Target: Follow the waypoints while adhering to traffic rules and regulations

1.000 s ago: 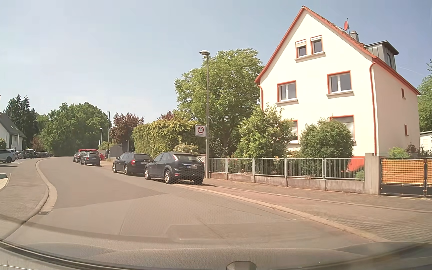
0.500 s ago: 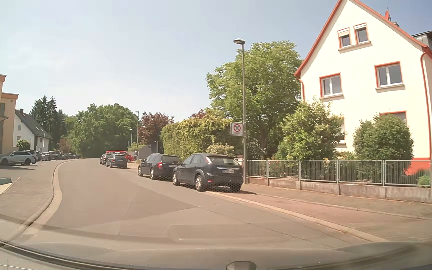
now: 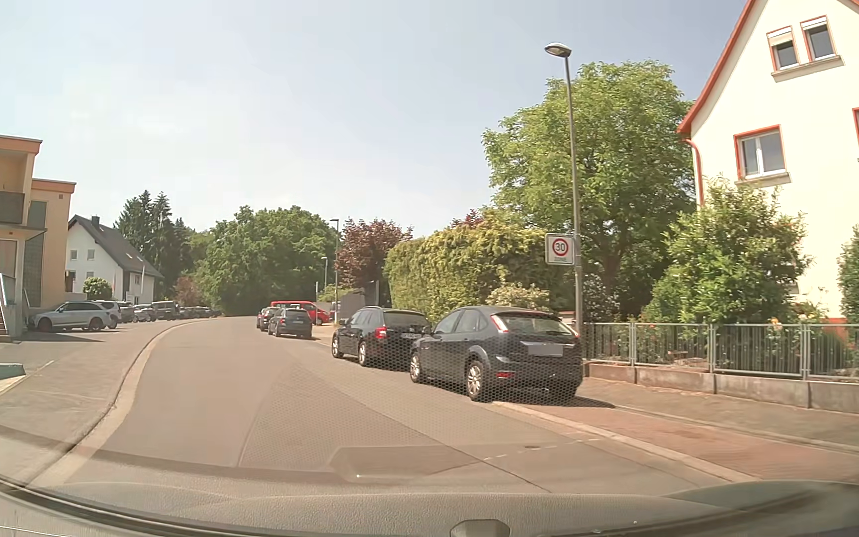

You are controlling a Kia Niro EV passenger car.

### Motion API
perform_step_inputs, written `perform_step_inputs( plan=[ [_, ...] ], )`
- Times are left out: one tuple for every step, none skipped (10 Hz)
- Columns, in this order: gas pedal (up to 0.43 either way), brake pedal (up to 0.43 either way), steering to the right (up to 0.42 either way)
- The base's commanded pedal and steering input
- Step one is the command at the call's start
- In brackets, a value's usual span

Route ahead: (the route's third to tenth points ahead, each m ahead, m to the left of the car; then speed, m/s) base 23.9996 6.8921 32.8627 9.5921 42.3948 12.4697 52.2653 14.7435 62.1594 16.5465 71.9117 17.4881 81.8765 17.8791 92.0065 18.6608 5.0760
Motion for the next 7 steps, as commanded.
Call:
perform_step_inputs(
  plan=[
    [0.189, 0.000, -0.250],
    [0.189, 0.000, -0.257],
    [0.189, 0.000, -0.257],
    [0.189, 0.000, -0.253],
    [0.189, 0.000, -0.243],
    [0.189, 0.000, -0.223],
    [0.189, 0.000, -0.204]
  ],
)
